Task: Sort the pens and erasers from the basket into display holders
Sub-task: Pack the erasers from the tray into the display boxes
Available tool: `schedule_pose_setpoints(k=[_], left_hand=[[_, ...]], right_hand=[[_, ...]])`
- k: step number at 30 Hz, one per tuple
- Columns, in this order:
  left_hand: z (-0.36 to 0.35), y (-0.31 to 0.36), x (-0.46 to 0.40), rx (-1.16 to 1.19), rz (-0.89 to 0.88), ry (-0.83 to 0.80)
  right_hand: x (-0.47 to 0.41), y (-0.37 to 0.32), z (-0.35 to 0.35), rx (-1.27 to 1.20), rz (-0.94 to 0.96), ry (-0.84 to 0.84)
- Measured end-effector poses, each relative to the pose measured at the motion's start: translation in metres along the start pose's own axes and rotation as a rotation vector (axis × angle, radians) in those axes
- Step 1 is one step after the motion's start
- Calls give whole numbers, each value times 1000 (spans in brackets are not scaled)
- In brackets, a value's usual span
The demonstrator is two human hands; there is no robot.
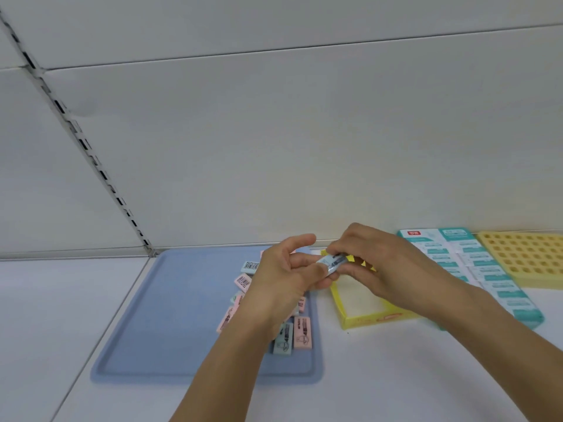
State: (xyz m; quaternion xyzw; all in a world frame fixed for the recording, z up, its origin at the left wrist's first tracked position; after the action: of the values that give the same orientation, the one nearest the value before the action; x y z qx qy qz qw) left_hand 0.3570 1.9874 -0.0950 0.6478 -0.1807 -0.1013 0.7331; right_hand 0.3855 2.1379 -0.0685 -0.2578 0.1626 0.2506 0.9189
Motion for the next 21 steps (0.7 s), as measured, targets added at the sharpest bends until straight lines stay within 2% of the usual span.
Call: schedule_pose_setpoints(k=[3,5,7,9,11,21], left_hand=[[0,3,-10,-150,-35,-3],[3,9,-17,-559,-139,10],[-3,8,-20,-1035,-240,-125],[-10,2,-21,-1255,-275,-282],[-12,-5,-20,-1251,-237,-357],[-11,-13,-22,-1180,-221,-307]], right_hand=[[5,2,3,172,-33,8],[8,6,2,281,-58,-3],[9,13,-5,321,-77,-55],[8,18,-16,310,-111,-132],[5,19,-25,335,-120,-178],[-5,17,-28,481,-202,-308]])
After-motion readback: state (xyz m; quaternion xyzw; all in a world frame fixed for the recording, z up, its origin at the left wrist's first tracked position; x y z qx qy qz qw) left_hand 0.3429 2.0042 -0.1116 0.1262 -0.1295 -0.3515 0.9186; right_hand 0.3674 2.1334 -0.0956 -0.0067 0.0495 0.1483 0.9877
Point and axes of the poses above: each hand's wrist, its own x-axis away from the middle knuckle, its own z-axis out of the back of the hand, y = z × x, the point moved 5 cm from there along -x, towards the middle knuckle, and after that the axes turned 11 degrees about -x, right-handed, at the moved point
